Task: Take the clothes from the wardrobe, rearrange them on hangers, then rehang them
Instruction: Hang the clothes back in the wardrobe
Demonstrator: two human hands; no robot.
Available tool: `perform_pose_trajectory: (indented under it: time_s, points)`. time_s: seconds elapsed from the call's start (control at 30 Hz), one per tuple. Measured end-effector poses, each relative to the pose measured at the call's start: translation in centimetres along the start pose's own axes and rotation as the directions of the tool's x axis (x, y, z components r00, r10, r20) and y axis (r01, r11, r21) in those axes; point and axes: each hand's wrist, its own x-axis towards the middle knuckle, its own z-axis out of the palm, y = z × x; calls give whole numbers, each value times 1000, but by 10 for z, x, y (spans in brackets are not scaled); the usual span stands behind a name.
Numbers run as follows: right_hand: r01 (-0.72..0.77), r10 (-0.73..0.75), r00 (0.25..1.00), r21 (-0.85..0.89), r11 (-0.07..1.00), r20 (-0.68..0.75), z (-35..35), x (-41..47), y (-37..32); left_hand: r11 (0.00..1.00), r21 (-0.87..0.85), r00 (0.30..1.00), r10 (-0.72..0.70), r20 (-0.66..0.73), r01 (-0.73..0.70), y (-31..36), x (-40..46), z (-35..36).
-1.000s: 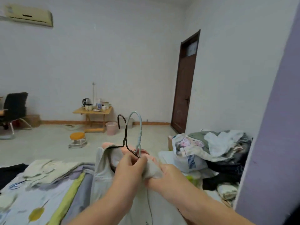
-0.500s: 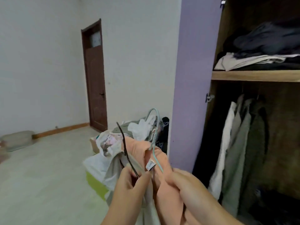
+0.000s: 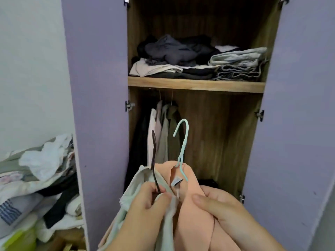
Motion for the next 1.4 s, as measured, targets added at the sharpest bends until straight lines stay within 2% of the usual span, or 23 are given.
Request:
perform_pose_trajectory:
  time_s: [0.1,0.2,0.3,0.47,0.6,0.73,0.87,1.03,1.23,1.4]
  points:
    - [-25,26,999,-24,999,35,-43,3,-9,997,-64,997,-33,77,37,6,24,39]
    - [-43,46,999,-98,994,25,-84,15,-14,992,-115,977,-26,214,52,6,51,75]
    - [-65,59,998,-186,980,-36,-119,35,-15,995,-85,971,-38,235,59,-1,79,104]
    - [-20,0,993,-172,985,-116,-166,70,-16,996,-76,963,-20,269,42,-22,131,145]
    - [52,-93,980,-226,973,-174,-195,107,-20,1000,23,971,9,239,-15,-37,185,166]
    - [26,-95,961,-257,966,-261,-220,145,-25,998,34,973,49,224,-59,-40,249,178]
    - [29,-124,917,-246,969,-378,-238,197,-34,994,7,954,105,280,-111,-43,325,177]
    - [21,-154,839,-252,968,-522,-249,276,-63,991,35,963,118,243,-130,-45,426,178]
    - [71,-186,814,-222,972,-551,-263,347,-78,968,95,956,211,206,-234,-33,517,184]
    - [103,-221,830,-249,963,-512,-289,410,-90,950,150,959,256,125,-273,-30,574,196]
